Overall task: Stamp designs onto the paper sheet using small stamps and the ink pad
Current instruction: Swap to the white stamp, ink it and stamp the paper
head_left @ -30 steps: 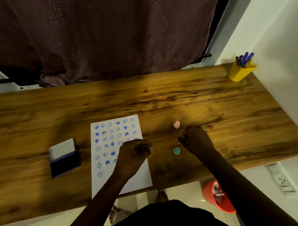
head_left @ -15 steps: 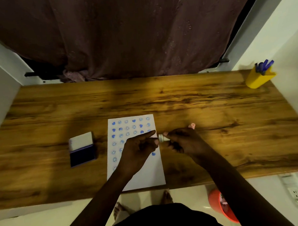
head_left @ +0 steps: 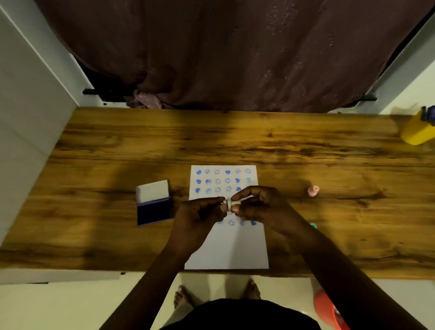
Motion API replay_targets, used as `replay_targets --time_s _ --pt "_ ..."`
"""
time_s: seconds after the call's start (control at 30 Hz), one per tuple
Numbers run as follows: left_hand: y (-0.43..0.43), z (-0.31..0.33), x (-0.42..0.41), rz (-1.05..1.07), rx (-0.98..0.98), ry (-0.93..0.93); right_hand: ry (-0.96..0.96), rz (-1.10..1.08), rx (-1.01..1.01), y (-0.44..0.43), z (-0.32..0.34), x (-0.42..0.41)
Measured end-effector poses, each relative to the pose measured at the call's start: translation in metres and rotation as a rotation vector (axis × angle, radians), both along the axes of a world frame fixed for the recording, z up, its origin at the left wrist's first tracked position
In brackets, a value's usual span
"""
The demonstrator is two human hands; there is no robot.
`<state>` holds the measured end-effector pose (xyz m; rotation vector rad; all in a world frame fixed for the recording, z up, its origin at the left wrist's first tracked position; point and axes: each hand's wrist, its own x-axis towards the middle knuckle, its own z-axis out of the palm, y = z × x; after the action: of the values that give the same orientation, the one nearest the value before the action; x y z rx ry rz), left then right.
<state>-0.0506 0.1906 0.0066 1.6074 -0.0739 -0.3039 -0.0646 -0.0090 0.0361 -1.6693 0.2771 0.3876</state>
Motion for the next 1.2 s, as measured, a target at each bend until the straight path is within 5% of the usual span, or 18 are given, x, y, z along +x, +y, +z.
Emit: replay_targets --time_s 0.37,0.87,1.2 --pt "0.091 -0.013 -0.006 0.194 0.124 0.08 -0.244 0.187 -0.453 0.077 -0.016 0.036" --pt "0.2 -0.019 -0.025 0.357 0.166 0.139 -0.465 0.597 -0.875 0.209 -0.052 0.087" --pt "0.224 -0.025 -0.028 0.392 0.196 0.162 -0.488 0.687 -1.053 0.234 -0.059 0.094"
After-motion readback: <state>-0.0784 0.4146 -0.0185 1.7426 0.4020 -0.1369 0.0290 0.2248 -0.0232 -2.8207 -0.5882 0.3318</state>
